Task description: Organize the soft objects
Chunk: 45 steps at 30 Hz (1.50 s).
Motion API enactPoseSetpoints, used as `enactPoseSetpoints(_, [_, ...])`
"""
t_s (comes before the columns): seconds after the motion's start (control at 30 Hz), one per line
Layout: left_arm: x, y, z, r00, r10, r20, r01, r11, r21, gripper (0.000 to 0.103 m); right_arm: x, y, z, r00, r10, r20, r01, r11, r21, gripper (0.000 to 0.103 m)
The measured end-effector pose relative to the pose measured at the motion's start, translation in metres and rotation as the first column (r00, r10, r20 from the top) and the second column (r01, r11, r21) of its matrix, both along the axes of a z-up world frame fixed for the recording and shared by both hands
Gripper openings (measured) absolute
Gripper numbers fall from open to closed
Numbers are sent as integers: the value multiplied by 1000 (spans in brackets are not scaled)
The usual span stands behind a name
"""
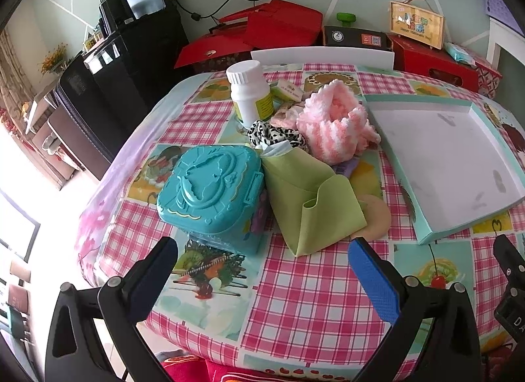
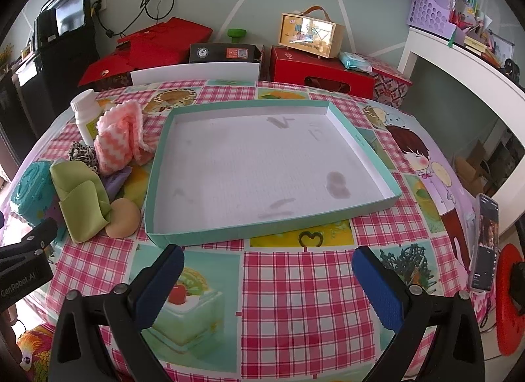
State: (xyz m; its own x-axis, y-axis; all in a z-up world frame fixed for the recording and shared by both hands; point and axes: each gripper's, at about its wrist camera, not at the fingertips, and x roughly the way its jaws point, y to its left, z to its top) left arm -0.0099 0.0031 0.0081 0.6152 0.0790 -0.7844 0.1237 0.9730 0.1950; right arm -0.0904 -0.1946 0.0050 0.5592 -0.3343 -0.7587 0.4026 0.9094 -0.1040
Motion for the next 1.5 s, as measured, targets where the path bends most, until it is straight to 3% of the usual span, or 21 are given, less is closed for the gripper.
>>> enactPoseSetpoints(1.2, [-1,6,-4,1000,27,-12,-27,1000,-16,103,0,0,-2,1000,1,-4,-1,1000,-1,103])
enactPoseSetpoints(1.4, [-1,10,-3,1000,20,-24,-22,998,-54,103,0,1,-2,1000,-1,-5,1,1000,0,103])
enactPoseSetpoints(1.5, [-1,17,0,999,0,-34,-4,992,-129,103,-1,3,-1,1000,3,2,-3,1000,-6,103])
